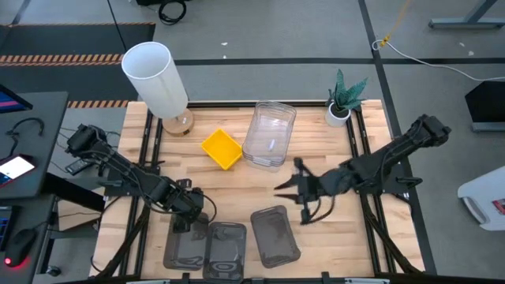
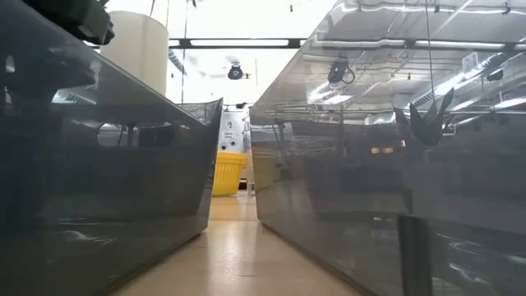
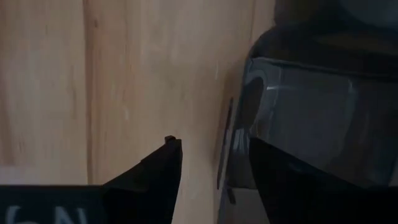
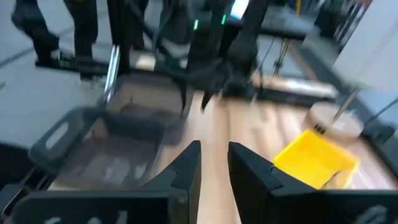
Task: Stack baskets by color
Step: Stack the left black bin on top of the middle black bin
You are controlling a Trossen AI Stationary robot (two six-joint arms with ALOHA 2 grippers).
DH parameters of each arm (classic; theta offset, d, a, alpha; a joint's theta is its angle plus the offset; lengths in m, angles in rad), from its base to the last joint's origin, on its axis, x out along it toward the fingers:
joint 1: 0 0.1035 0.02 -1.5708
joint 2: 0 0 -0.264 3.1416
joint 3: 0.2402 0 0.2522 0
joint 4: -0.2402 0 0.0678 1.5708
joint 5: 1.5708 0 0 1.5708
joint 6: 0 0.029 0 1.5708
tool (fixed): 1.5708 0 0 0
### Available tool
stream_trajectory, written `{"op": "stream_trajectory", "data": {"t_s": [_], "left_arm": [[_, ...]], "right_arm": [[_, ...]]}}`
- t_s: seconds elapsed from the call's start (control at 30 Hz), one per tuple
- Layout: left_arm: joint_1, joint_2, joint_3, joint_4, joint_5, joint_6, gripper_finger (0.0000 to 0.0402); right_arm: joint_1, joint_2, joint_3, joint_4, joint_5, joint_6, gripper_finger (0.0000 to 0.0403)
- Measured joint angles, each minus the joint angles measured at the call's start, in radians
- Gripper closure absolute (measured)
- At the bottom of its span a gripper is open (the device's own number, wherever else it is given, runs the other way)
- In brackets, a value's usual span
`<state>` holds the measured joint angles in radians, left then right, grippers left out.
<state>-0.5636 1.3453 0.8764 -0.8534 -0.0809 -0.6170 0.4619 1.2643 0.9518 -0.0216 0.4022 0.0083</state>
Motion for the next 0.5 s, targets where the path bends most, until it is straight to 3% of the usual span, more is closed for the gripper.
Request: {"op": "stream_trajectory", "data": {"t_s": [0.2, 0.5], "left_arm": [[0.008, 0.055, 0.000, 0.046, 0.013, -0.007, 0.0233], [0.012, 0.155, 0.001, 0.039, 0.054, 0.001, 0.0263]], "right_arm": [[-0.007, -0.080, -0.125, 0.179, -0.005, -0.100, 0.0318], [-0.028, -0.137, -0.183, 0.218, -0.003, -0.098, 0.0319]]}}
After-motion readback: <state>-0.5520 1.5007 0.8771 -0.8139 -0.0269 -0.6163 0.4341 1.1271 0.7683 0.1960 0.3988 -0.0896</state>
